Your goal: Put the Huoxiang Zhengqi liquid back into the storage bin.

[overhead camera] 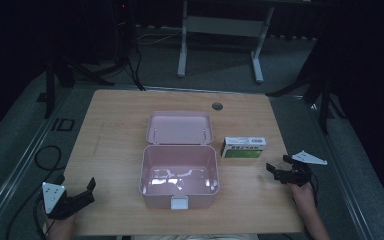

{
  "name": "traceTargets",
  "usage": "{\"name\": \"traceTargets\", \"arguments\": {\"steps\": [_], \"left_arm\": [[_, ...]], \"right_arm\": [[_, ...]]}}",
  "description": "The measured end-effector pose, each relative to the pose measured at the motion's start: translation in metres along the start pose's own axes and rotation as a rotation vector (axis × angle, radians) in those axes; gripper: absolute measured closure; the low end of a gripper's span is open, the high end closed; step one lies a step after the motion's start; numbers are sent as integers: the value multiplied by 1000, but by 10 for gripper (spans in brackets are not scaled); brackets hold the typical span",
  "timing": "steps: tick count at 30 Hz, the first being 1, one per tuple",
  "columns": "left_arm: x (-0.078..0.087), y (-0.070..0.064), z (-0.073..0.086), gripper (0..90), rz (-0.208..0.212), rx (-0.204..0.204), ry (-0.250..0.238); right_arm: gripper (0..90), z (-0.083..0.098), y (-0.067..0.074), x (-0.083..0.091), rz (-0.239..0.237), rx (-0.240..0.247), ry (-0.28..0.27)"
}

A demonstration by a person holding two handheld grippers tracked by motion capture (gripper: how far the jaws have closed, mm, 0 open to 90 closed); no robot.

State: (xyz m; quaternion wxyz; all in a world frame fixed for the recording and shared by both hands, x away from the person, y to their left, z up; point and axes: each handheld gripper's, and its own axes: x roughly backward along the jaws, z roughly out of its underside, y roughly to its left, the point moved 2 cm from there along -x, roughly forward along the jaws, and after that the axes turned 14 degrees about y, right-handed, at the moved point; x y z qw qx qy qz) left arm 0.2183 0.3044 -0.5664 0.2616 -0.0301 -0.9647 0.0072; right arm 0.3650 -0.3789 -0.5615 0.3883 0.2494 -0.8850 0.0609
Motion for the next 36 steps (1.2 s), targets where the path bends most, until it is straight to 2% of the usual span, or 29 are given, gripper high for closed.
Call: {"name": "traceTargets", "arguments": {"steps": [2, 10, 13, 14, 15, 18, 21, 22, 23, 25, 26, 30, 36], "left_arm": [[0, 0, 0, 3, 0, 0, 0], [0, 0, 0, 3, 3, -1, 2], [0, 0, 0, 3, 4, 1, 1], [0, 0, 0, 3, 4, 0, 2], [0, 0, 0, 3, 6, 0, 2], [0, 0, 0, 3, 10, -4, 5], [0, 0, 0, 3, 15, -8, 7], [0, 0, 0, 3, 15, -8, 8], [0, 0, 0, 3, 15, -9, 9], [0, 0, 0, 3, 19, -9, 9], [0, 0, 0, 3, 19, -10, 9], [-1, 0, 0, 3, 24, -12, 10], [-1, 0, 0, 3, 28, -12, 12]], "right_arm": [[100, 0, 1, 0, 11, 8, 4], [100, -1, 2, -2, -18, 46, 9], [100, -1, 5, -2, -60, 84, 8], [100, -1, 5, -2, -76, 91, 18], [100, -1, 6, -2, -113, 109, 36], [100, -2, 7, -4, -154, 152, 70], [100, -4, 9, -8, -199, 194, 142], [100, -6, 11, -9, -219, 235, 193], [100, -6, 12, -9, -228, 254, 217], [100, -8, 18, -11, -243, 337, 304], [100, -9, 20, -11, -255, 359, 332], [100, -15, 25, -11, -312, 417, 440], [100, -24, 34, -7, -272, 510, 531]]}}
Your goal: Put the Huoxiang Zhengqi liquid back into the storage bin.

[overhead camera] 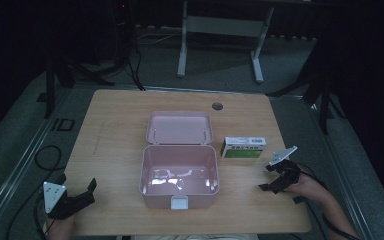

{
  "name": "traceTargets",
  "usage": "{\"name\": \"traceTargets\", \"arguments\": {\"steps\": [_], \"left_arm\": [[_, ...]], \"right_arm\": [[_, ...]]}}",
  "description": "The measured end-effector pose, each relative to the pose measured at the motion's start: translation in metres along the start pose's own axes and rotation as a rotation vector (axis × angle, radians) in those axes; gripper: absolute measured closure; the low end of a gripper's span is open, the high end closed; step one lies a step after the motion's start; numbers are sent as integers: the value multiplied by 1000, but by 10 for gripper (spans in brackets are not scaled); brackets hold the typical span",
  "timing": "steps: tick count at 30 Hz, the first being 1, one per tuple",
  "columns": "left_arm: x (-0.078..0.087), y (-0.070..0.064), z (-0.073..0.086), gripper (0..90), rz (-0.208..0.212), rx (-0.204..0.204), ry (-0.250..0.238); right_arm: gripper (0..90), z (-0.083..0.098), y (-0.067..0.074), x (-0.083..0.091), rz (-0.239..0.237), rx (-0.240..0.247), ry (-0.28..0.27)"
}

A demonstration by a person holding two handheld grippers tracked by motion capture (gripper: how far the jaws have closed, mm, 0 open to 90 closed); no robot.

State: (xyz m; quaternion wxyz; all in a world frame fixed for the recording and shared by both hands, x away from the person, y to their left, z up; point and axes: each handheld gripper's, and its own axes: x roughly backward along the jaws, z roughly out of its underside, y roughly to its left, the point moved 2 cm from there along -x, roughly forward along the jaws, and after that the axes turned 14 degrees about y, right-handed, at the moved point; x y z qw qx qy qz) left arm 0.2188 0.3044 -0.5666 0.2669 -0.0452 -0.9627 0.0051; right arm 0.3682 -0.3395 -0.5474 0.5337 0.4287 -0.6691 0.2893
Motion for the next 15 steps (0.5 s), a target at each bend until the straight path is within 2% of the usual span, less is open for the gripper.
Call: {"name": "traceTargets", "arguments": {"steps": [4, 10, 12, 15], "left_arm": [[0, 0, 0, 3, 2, -2, 2], [0, 0, 0, 3, 2, -2, 3], [0, 0, 0, 3, 2, -3, 3], [0, 0, 0, 3, 4, -4, 4]], "right_arm": [[100, -5, 4, 6, -7, 39, 80], [100, -12, 4, 11, -14, 75, 152], [100, -15, 6, 13, -21, 94, 197], [100, -18, 9, 14, 0, 130, 258]]}}
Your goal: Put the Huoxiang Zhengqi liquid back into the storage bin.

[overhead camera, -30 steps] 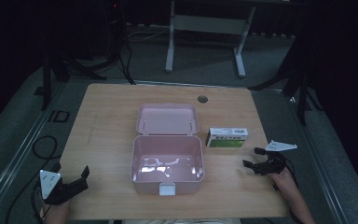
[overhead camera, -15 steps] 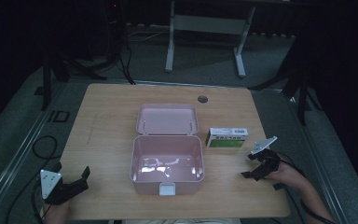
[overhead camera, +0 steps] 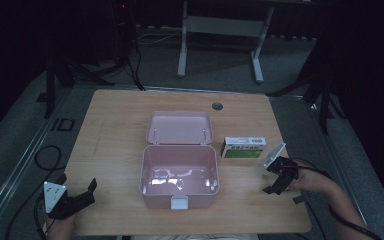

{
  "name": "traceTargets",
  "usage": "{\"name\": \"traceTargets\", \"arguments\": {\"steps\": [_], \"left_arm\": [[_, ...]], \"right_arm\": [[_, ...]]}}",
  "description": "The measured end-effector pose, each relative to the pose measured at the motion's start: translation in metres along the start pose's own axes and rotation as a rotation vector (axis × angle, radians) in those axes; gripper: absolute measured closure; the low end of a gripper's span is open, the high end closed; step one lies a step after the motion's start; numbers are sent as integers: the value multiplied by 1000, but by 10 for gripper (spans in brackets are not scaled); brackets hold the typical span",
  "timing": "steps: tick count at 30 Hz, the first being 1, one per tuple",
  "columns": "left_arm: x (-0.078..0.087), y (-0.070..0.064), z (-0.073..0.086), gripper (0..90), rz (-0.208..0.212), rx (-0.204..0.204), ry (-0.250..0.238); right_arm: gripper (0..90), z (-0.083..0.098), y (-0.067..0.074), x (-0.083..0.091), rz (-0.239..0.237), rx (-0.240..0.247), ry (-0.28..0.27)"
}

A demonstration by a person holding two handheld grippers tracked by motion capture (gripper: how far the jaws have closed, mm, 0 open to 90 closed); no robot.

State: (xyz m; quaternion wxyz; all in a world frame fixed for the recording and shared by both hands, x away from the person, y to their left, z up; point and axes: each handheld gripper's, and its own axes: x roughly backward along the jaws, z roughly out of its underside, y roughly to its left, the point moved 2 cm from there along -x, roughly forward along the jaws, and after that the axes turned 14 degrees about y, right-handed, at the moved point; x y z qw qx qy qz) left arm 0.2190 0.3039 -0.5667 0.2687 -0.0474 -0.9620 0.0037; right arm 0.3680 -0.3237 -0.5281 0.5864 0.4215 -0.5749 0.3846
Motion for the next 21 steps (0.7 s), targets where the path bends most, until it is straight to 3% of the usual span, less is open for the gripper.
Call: {"name": "traceTargets", "arguments": {"steps": [9, 14, 15, 21], "left_arm": [[0, 0, 0, 3, 3, -2, 2], [0, 0, 0, 3, 6, -3, 2], [0, 0, 0, 3, 6, -3, 2], [0, 0, 0, 3, 7, -2, 3]], "right_arm": [[134, -15, 4, 15, 13, 66, 150], [138, -24, 10, 18, 11, 134, 248], [139, -26, 12, 19, 20, 162, 260], [143, -36, 19, 19, 6, 220, 310]]}}
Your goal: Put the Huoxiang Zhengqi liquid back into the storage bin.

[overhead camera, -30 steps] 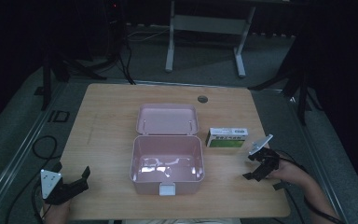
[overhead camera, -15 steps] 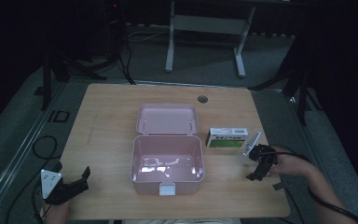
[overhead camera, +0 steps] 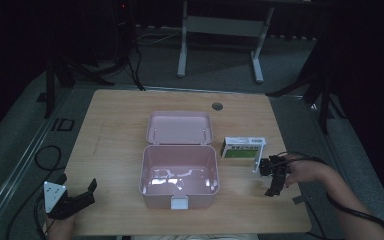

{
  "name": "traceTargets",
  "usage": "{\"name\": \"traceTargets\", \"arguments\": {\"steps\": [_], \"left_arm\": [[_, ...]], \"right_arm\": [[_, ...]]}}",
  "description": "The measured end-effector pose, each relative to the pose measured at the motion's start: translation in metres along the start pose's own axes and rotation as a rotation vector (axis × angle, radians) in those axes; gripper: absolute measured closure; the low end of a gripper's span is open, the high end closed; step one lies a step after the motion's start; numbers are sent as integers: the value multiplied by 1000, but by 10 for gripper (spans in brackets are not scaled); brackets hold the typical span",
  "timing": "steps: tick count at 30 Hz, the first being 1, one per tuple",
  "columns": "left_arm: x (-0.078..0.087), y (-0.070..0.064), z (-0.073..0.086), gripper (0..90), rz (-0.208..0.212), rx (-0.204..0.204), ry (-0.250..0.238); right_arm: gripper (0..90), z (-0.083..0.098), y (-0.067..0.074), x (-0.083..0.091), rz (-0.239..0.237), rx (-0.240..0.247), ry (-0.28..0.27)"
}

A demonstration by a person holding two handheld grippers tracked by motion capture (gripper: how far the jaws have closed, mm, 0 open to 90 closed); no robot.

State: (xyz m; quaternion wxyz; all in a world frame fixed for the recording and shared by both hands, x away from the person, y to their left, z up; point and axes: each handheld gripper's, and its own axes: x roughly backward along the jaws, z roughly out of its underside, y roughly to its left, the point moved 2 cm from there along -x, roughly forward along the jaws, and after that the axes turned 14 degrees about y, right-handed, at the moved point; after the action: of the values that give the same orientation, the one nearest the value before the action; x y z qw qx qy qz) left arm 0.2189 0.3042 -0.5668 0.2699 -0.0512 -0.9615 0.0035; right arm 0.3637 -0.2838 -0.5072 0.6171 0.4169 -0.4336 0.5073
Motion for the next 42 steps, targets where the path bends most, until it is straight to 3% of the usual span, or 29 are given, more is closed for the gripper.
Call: {"name": "traceTargets", "arguments": {"steps": [14, 25, 31, 42], "left_arm": [[0, 0, 0, 3, 4, 2, -2], [0, 0, 0, 3, 7, 1, -2], [0, 0, 0, 3, 7, 0, -2], [1, 1, 0, 3, 11, -1, -4]], "right_arm": [[152, -34, 14, 21, 38, 141, -17], [159, -56, 14, 44, 66, 210, -42], [159, -61, 7, 68, 86, 221, -91], [192, -59, -17, 103, 141, 198, -114]]}}
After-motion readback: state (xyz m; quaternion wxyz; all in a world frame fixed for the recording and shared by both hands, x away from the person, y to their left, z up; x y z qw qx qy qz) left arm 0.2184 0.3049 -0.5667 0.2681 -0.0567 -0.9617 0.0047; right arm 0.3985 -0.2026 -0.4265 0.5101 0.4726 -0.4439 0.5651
